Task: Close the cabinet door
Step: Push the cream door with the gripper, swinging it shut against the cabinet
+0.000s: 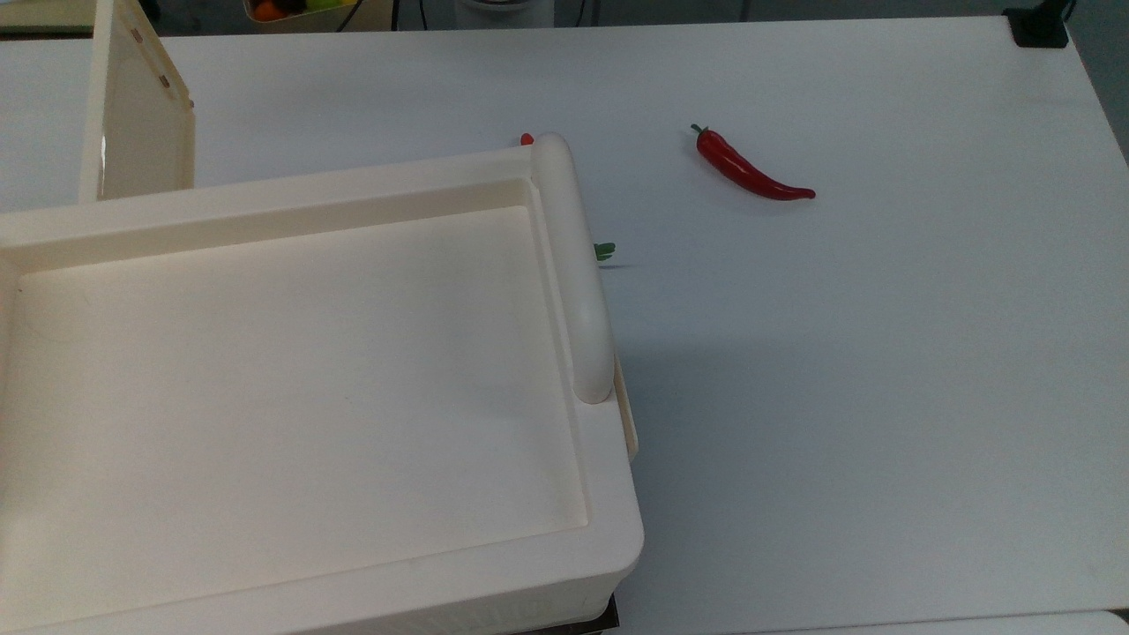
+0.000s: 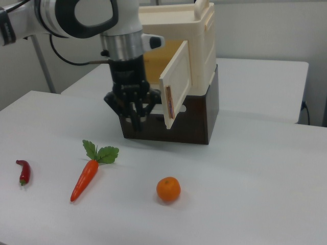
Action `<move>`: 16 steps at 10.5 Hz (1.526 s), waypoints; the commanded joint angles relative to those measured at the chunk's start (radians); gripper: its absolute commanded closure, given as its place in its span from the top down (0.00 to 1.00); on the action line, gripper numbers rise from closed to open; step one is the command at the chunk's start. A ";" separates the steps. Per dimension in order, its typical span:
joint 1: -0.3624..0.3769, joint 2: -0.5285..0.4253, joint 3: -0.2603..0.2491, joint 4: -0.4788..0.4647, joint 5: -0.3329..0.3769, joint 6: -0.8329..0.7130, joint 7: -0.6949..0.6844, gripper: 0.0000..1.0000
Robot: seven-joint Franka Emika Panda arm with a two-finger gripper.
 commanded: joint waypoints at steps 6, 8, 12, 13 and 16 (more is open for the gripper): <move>0.001 0.069 -0.213 -0.018 0.266 0.442 -0.641 0.14; 0.015 0.102 -0.204 -0.015 0.300 0.480 -0.617 0.14; 0.084 0.131 -0.161 -0.012 0.299 0.553 -0.551 0.00; 0.084 0.126 -0.132 -0.012 0.297 0.542 -0.551 0.00; 0.096 0.122 -0.066 -0.015 0.283 0.496 -0.499 0.00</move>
